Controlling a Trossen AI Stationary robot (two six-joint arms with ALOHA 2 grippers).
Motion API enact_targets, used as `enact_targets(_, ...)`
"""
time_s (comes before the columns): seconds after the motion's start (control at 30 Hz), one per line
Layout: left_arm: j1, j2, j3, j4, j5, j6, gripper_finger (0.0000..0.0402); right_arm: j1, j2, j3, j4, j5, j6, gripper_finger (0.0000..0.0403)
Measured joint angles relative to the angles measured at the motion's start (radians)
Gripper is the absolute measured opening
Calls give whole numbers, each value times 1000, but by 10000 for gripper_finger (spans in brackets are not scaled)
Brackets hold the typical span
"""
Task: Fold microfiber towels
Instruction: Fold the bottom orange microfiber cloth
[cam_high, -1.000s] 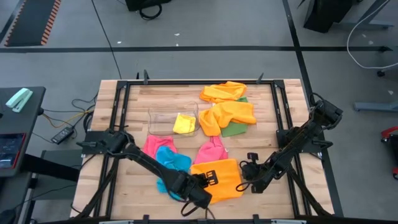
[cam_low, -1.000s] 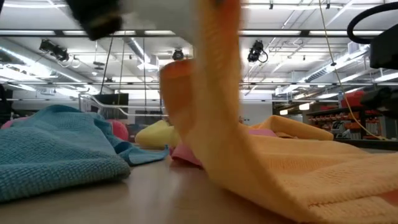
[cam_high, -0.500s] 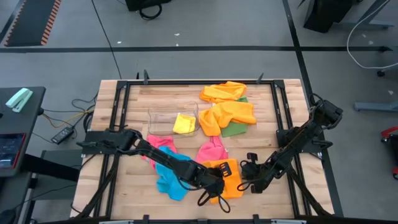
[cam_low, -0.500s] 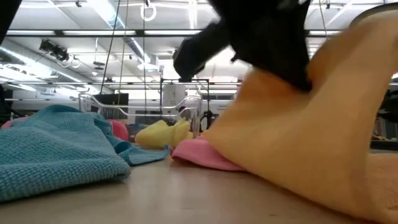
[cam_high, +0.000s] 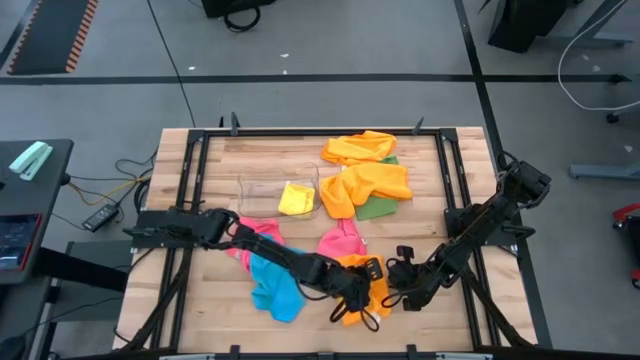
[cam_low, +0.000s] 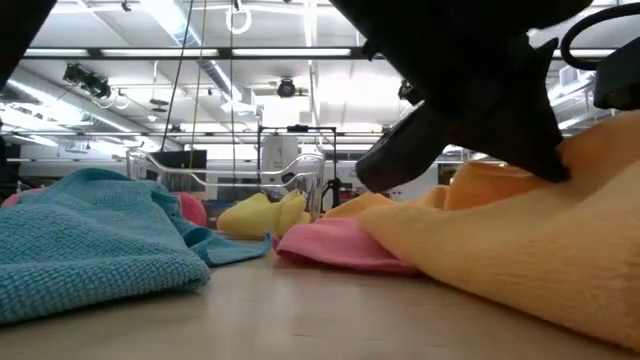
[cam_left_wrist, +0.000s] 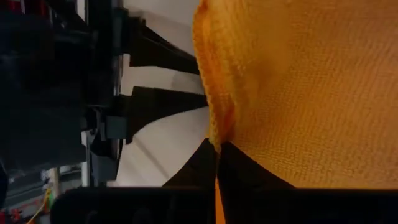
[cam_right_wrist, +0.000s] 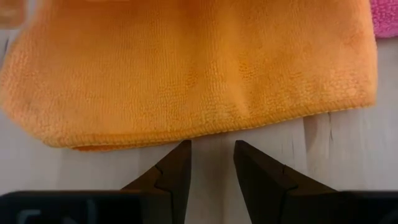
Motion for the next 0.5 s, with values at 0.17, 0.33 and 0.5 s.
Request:
enact_targets(0.17, 15, 0, 0, 60, 25, -25, 17, 0, 0, 0, 1, 6, 0, 133)
enact_targets(0.33, 23, 27, 0, 108, 54, -5, 17, 0, 1, -1, 5, 13, -1, 133)
enact_targets(0.5, 23, 64, 0, 195, 50, 27, 9, 0, 1, -2, 12, 15, -1, 133)
